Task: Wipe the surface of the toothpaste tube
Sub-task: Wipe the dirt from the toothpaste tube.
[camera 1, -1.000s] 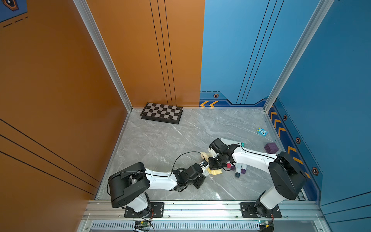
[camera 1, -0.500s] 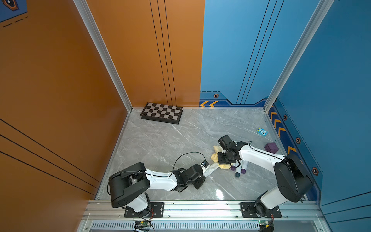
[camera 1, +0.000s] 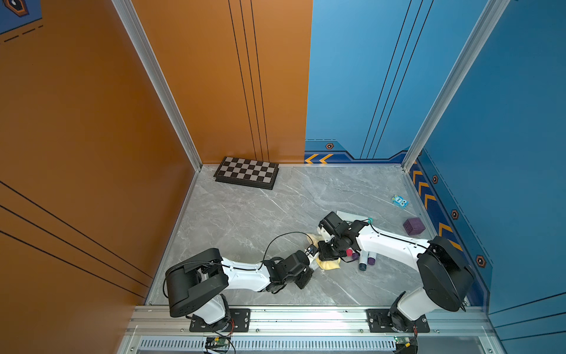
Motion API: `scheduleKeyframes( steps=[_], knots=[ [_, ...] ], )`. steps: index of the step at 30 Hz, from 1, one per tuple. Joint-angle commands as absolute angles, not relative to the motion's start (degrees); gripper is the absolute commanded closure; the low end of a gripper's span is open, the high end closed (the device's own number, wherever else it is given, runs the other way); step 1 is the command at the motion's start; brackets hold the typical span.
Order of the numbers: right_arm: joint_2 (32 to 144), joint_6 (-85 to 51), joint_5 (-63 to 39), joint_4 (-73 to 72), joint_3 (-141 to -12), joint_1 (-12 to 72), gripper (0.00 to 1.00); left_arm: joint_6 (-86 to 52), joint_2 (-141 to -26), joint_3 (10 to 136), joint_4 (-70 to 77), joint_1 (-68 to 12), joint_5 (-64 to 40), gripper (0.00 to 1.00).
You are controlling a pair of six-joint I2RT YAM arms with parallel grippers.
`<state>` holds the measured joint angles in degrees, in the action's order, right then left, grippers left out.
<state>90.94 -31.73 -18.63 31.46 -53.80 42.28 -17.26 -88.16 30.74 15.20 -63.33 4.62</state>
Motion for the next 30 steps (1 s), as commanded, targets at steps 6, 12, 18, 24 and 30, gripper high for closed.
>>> scheduleKeyframes(
  steps=[6, 12, 18, 24, 30],
  knots=[
    [100.89, -34.25, -15.88, 29.68, -47.65, 44.37, 1.00, -15.21, -89.23, 28.61, 7.41, -64.09, 4.99, 0.81],
    [99.78, -35.33, -5.23, 32.87, -44.91, 39.20, 1.00, -15.82, -88.33, 27.85, 7.84, -64.07, 5.17, 0.80],
    [96.56, -34.76, -1.56, 32.19, -43.07, 30.29, 1.00, -15.65, -88.48, 28.02, 7.84, -63.98, 4.86, 0.81],
    [94.18, -33.36, -6.03, 31.96, -46.02, 25.40, 1.00, -15.56, -88.58, 28.10, 7.83, -64.09, 4.75, 0.81],
    [88.86, -33.72, -13.82, 33.61, -51.34, 27.33, 1.00, -15.21, -87.97, 28.09, 7.84, -64.48, 5.10, 0.81]
  ],
)
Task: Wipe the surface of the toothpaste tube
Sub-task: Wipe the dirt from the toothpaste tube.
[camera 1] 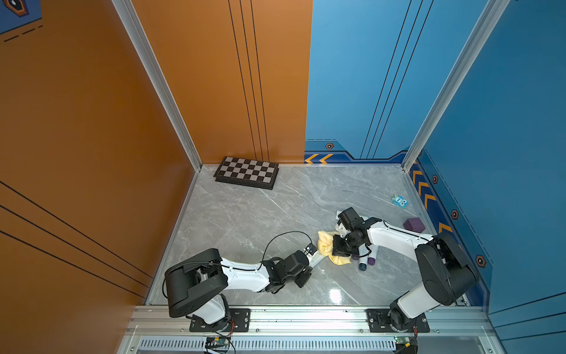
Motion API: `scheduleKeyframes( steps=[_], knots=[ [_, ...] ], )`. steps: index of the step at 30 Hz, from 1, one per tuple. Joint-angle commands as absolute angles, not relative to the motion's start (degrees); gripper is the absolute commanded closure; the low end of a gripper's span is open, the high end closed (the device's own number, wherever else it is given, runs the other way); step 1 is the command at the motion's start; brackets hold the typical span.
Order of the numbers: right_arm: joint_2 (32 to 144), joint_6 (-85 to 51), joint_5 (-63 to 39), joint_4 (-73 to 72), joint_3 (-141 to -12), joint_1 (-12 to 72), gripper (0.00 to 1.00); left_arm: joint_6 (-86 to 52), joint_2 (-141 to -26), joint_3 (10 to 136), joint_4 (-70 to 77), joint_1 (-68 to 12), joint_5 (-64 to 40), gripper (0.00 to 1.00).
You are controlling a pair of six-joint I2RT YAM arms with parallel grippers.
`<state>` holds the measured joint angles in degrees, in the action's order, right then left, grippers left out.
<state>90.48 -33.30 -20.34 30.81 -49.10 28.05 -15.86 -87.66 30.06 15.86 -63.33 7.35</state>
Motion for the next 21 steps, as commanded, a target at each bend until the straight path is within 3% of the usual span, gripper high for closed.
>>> scheduleKeyframes(
  steps=[1, 6, 13, 21],
  knots=[
    [87.60, -33.91, -14.27, 34.15, -52.26, 27.50, 1.00, -15.12, -88.00, 28.17, 7.88, -64.56, 4.97, 0.81],
    [84.44, -33.77, -15.88, 36.36, -56.82, 27.85, 1.00, -14.78, -88.99, 28.60, 7.83, -65.13, 5.05, 0.81],
    [90.93, -33.19, -19.83, 35.61, -60.55, 31.36, 1.00, -14.68, -89.49, 28.83, 7.87, -65.65, 5.44, 0.81],
    [96.86, -37.97, -24.82, 27.24, -56.35, 38.60, 1.00, -14.50, -89.98, 29.07, 7.90, -65.72, 5.60, 0.81]
  ],
)
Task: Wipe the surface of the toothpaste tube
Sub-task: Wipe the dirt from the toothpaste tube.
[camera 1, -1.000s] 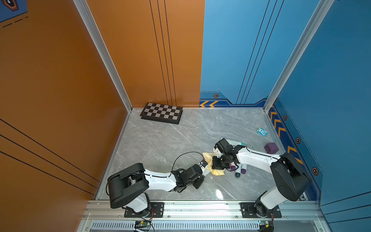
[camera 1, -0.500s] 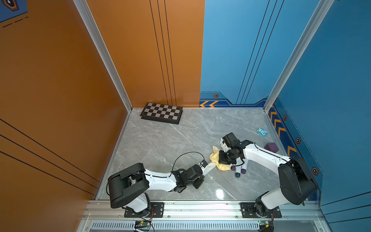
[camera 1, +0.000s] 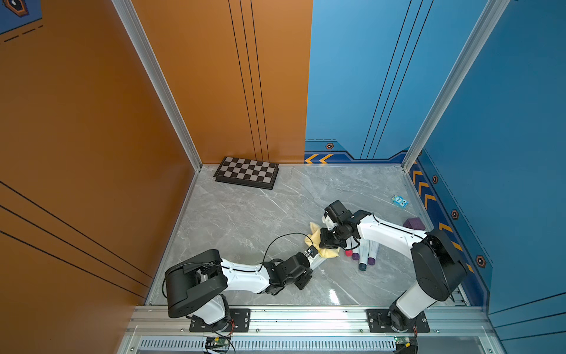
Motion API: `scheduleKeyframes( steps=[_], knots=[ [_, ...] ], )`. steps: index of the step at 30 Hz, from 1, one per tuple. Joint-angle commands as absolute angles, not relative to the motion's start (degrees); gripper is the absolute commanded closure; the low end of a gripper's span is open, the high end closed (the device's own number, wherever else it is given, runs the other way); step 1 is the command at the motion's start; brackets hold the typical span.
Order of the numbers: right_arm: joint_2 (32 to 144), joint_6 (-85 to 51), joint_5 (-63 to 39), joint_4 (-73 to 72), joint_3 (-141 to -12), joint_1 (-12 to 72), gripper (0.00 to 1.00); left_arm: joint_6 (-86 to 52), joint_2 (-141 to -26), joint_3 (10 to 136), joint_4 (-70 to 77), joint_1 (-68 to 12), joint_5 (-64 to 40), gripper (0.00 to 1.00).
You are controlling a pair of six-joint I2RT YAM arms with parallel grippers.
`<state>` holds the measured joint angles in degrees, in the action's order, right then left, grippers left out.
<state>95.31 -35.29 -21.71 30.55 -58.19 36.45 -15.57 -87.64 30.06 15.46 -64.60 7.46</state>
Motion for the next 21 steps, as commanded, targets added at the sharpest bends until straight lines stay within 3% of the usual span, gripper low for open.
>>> scheduleKeyframes(
  steps=[1, 6, 16, 21],
  knots=[
    [97.47, -38.68, -25.19, 26.08, -55.40, 39.40, 1.00, -14.52, -90.06, 29.01, 7.89, -65.74, 5.71, 0.81],
    [98.96, -40.41, -23.70, 24.24, -50.98, 42.40, 1.00, -14.56, -89.92, 28.92, 7.88, -65.61, 6.15, 0.81],
    [94.15, -37.58, 2.17, 33.71, -46.14, 38.36, 1.00, -14.94, -89.12, 28.40, 7.87, -65.64, 6.44, 0.81],
    [88.50, -36.91, 1.67, 33.71, -43.55, 35.39, 1.00, -14.78, -90.11, 28.84, 7.83, -65.57, 6.23, 0.81]
  ],
)
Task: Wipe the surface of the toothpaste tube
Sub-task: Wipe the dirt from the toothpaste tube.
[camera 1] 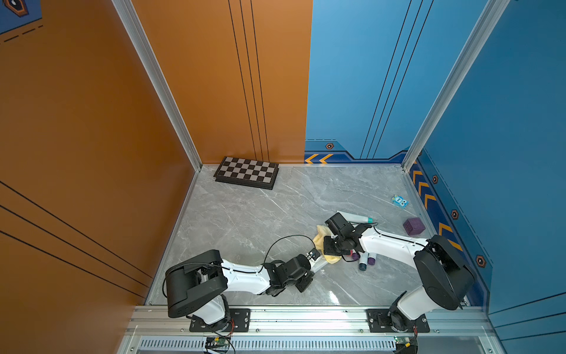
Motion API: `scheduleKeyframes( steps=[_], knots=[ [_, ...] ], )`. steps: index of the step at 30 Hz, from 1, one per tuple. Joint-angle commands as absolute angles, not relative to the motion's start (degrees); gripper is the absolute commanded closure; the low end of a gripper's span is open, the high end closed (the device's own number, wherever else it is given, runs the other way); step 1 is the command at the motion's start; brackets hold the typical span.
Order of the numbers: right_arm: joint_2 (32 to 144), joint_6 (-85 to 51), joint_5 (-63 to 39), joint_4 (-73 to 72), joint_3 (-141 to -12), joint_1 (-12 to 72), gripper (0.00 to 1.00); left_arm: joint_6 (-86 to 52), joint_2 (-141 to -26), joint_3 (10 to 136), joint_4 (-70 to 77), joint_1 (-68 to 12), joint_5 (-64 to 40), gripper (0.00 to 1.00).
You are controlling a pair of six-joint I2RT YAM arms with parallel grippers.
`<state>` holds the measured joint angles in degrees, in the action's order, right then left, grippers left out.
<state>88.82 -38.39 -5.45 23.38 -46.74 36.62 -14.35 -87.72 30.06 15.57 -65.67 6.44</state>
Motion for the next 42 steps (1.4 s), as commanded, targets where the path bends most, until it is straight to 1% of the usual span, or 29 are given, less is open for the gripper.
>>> scheduleKeyframes(
  steps=[1, 13, 17, 20, 24, 25, 27, 30, 32, 36, 42],
  knots=[
    [87.95, -37.00, 0.21, 33.30, -43.69, 35.96, 1.00, -14.66, -90.41, 29.02, 7.74, -65.57, 6.15, 0.81],
    [89.87, -41.29, -16.37, 25.89, -46.37, 46.74, 1.00, -14.33, -90.38, 29.14, 7.86, -65.83, 6.67, 0.81],
    [90.60, -43.48, -17.23, 24.15, -44.17, 48.90, 1.00, -14.24, -90.97, 29.36, 7.75, -66.05, 7.36, 0.81],
    [90.79, -43.49, -13.94, 25.09, -41.26, 48.74, 1.00, -14.48, -91.16, 29.21, 7.73, -66.21, 8.87, 0.81],
    [91.25, -41.56, -3.09, 30.20, -39.58, 47.70, 1.00, -15.12, -91.37, 28.67, 7.77, -67.73, 13.55, 0.82],
    [90.87, -41.31, -2.14, 30.33, -38.73, 46.58, 1.00, -15.81, -91.20, 28.28, 7.80, -68.39, 15.08, 0.83],
    [89.65, -41.08, -4.37, 27.84, -36.48, 43.30, 1.00, -17.23, -90.59, 26.61, 10.33, -69.13, 15.75, 0.83],
    [88.07, -41.87, -13.80, 20.25, -32.31, 36.64, 1.00, -18.88, -88.32, 22.10, 16.24, -69.25, 15.37, 0.83],
    [88.32, -41.28, -16.70, 19.44, -32.62, 35.39, 1.00, -19.20, -86.03, 20.22, 18.18, -69.25, 15.15, 0.83],
    [88.79, -40.56, -20.42, 19.87, -34.17, 34.73, 1.00, -18.90, -84.34, 18.34, 21.01, -68.92, 14.49, 0.82],
    [86.31, -42.42, -20.64, 22.75, -35.90, 41.17, 1.00, -18.46, -88.67, 20.21, 21.03, -68.98, 14.61, 0.82]
  ],
)
